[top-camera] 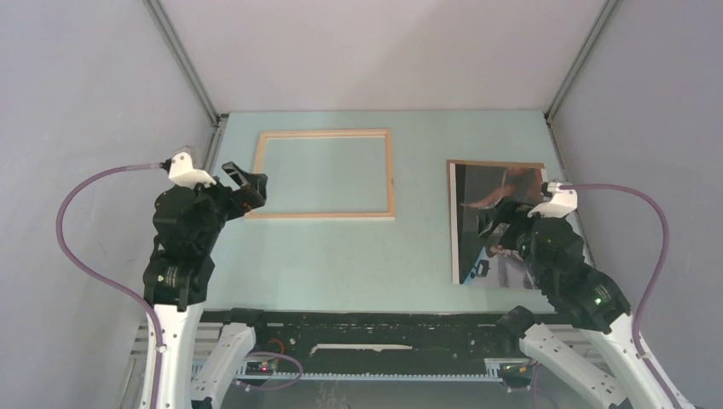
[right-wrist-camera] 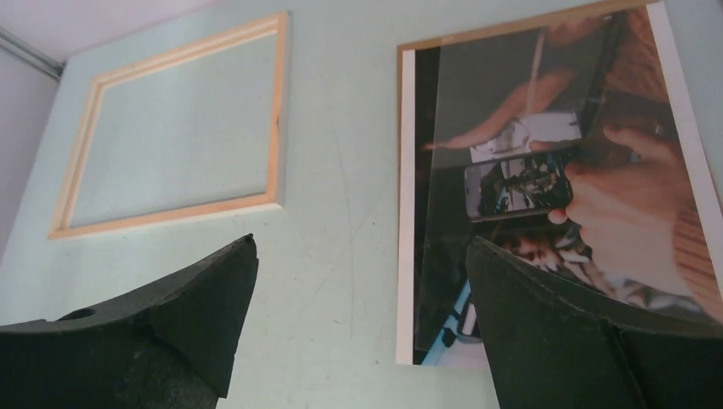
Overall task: Put the photo into the frame
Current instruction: Move the photo frame to the center of the board.
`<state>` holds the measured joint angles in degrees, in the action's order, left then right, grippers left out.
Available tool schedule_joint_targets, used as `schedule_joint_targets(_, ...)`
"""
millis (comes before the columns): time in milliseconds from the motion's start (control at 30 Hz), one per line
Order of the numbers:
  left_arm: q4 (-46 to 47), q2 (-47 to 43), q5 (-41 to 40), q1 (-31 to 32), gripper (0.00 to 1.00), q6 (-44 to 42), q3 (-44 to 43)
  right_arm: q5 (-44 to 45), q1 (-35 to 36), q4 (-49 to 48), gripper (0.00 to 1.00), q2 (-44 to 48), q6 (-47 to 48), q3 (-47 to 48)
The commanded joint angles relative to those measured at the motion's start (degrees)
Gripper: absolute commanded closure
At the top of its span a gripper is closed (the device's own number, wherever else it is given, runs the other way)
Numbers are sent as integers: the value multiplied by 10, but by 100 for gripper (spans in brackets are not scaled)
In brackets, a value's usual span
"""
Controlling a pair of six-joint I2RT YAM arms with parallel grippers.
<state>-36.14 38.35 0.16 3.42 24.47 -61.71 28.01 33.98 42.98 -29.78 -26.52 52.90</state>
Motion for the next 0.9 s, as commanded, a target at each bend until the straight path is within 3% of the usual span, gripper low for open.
schedule_joint_targets(0, 17, -8, 8, -5, 0, -6, -2, 3, 7, -20, 0, -19, -7, -23)
schedule_joint_targets(233, 110, -62, 4, -6, 0, 8, 82, -40, 5, -102, 0, -90, -7, -78)
schedule_joint_targets(333, 154, -69, 39, -5, 0, 12, 105, -80, -15, -144, 0, -143, -39, -95)
schedule_joint_targets(533, 145, -16, 86, -6, 0, -13, 89, -365, -137, -263, 0, -305, -73, -105)
schedule_joint_targets(600, 143, -2, 91, -6, 0, -21, 98, -420, -156, -307, 0, -367, -79, -94)
schedule_joint_targets(867, 136, 10, 89, -5, 0, -65, 119, -379, -86, -259, 1, -606, -30, 82)
